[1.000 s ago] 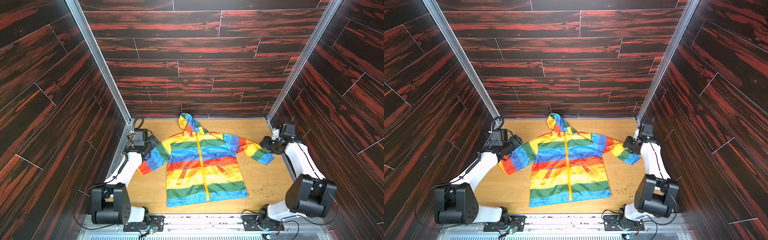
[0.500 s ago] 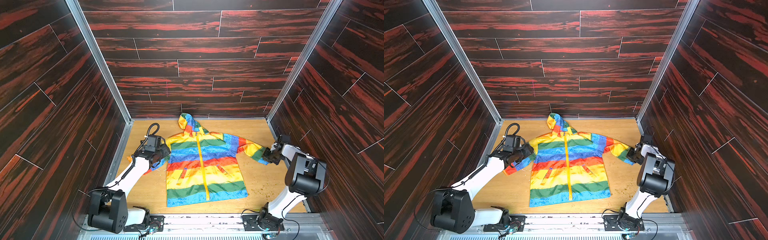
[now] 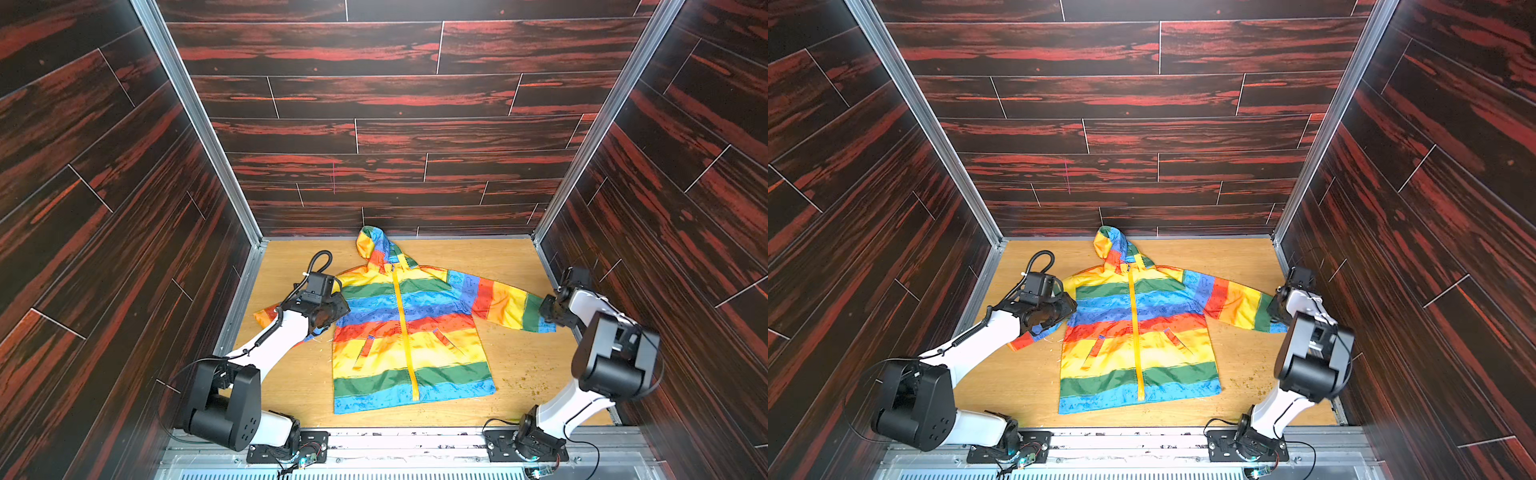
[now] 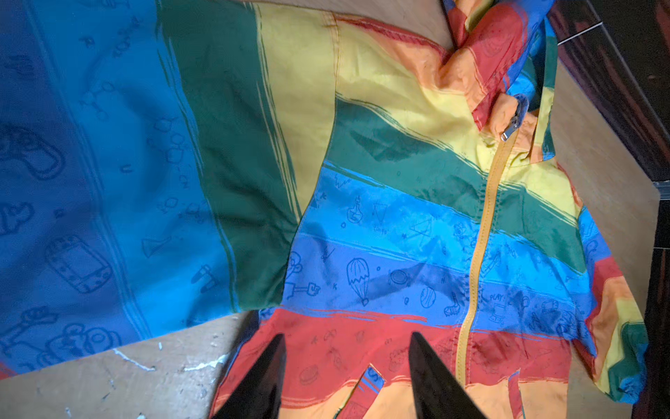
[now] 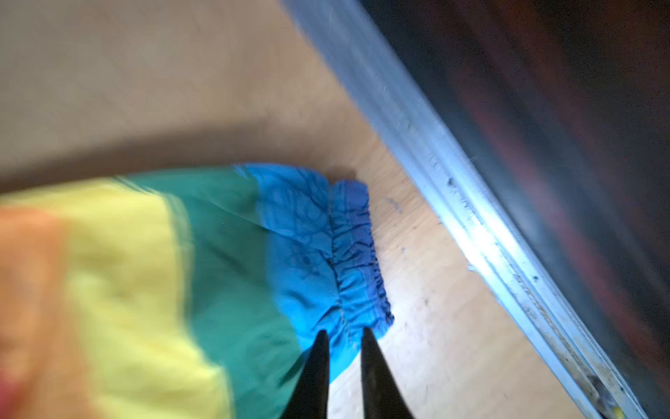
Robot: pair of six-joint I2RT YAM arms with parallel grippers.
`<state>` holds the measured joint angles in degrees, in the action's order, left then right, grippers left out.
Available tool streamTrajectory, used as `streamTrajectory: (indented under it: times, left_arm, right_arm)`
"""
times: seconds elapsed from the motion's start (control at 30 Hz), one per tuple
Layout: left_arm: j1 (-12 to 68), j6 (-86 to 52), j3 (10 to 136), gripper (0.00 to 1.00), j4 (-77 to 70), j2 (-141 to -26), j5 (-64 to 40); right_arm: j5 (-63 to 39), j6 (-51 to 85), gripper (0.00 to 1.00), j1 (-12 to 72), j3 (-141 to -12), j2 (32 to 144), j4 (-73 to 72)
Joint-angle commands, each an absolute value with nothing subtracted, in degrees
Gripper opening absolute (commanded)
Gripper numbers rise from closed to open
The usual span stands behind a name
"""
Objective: Unzip the jacket
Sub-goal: Flatten out the jacket at the center of the board.
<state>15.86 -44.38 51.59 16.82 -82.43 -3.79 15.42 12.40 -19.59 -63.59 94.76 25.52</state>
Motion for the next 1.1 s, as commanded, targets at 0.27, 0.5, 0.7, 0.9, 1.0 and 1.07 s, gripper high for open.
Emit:
streamTrajectory:
  times: [0.27, 0.5, 0.7, 0.9, 1.0, 1.07]
  left_arm:
    - [17.0, -46.1, 59.1, 0.39, 15.8, -93.2, -4.4]
    - [17.1, -45.9, 66.2, 0.31, 17.2, -101.8, -4.5]
    - [17.1, -45.2, 68.7, 0.22, 19.4, -106.1, -3.5]
    - [16.2, -44.6, 64.2, 0.16, 18.2, -106.9, -4.3]
    - [14.7, -44.7, 61.5, 0.09, 18.5, -106.6, -4.8]
    - [13.0, -44.4, 59.4, 0.08, 19.2, -105.5, -5.0]
  right_arm:
    - [-13.3, 12.2, 0.4, -0.7, -74.8, 99.7, 26.3]
    - [-9.3, 15.8, 0.26, 6.7, -80.2, 110.3, 25.9]
    - [-5.4, 16.4, 0.22, 8.9, -80.5, 114.9, 28.7]
    - [-5.6, 20.0, 0.17, 9.2, -69.9, 113.0, 25.7]
    - [-3.6, 21.8, 0.16, 9.8, -63.1, 109.1, 24.6]
    - [-2.9, 23.9, 0.13, 9.8, -58.1, 104.7, 22.4]
